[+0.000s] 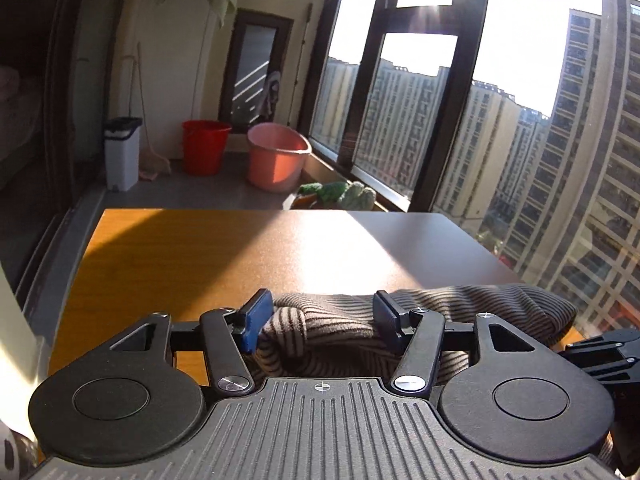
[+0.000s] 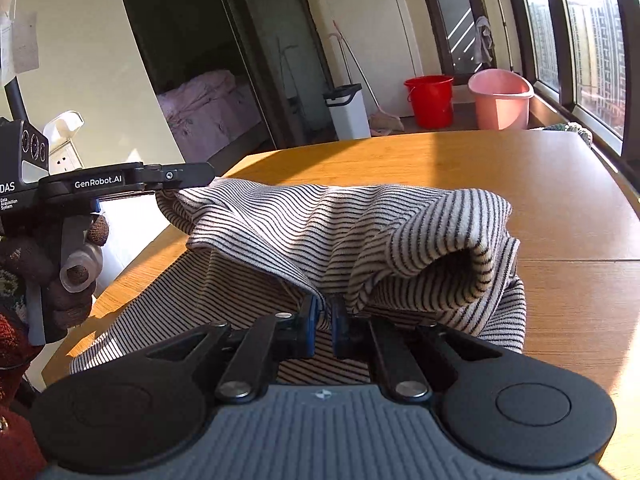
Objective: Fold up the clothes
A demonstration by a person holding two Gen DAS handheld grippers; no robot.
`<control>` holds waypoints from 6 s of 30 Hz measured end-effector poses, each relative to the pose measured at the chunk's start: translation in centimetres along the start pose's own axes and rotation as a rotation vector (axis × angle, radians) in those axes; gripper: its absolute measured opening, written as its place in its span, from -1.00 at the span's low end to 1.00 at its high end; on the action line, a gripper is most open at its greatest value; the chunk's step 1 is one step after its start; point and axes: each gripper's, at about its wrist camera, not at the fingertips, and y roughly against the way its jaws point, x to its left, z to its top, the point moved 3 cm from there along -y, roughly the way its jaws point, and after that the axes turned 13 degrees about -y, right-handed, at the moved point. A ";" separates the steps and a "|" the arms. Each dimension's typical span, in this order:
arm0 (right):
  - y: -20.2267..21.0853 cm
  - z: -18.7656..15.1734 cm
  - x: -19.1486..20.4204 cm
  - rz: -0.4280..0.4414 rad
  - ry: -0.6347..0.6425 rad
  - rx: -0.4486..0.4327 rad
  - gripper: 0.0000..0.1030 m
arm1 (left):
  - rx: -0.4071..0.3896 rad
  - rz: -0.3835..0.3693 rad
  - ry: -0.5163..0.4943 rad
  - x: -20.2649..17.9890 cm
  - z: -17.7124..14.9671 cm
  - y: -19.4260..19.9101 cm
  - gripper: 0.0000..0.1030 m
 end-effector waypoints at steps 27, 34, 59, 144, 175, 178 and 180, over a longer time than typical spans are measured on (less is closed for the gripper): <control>0.5 1.1 -5.5 -0.078 -0.178 -0.061 0.31 | 0.155 -0.177 0.249 5.2 -2.3 -1.1 0.50; -3.2 3.5 -5.6 -0.087 -0.139 -0.075 -0.08 | 0.150 -0.178 0.232 5.5 -1.6 -4.8 0.03; -0.2 6.5 -2.5 -0.048 -0.046 -0.167 -0.42 | -0.016 -0.182 0.142 3.2 1.2 1.1 -0.40; 0.3 -4.5 2.4 -0.220 0.163 -0.027 1.00 | 0.174 -0.205 0.140 1.3 -2.0 -6.0 0.98; -4.3 -1.3 2.1 -0.193 0.050 0.018 1.00 | 0.147 -0.124 -0.012 -0.4 -5.8 -1.2 0.99; -4.2 -1.5 2.2 -0.198 0.047 0.016 1.00 | 0.146 -0.130 -0.010 -0.4 -5.7 -1.6 0.99; -4.0 -1.6 2.2 -0.203 0.044 0.013 1.00 | 0.145 -0.135 -0.009 -0.5 -5.6 -1.9 0.99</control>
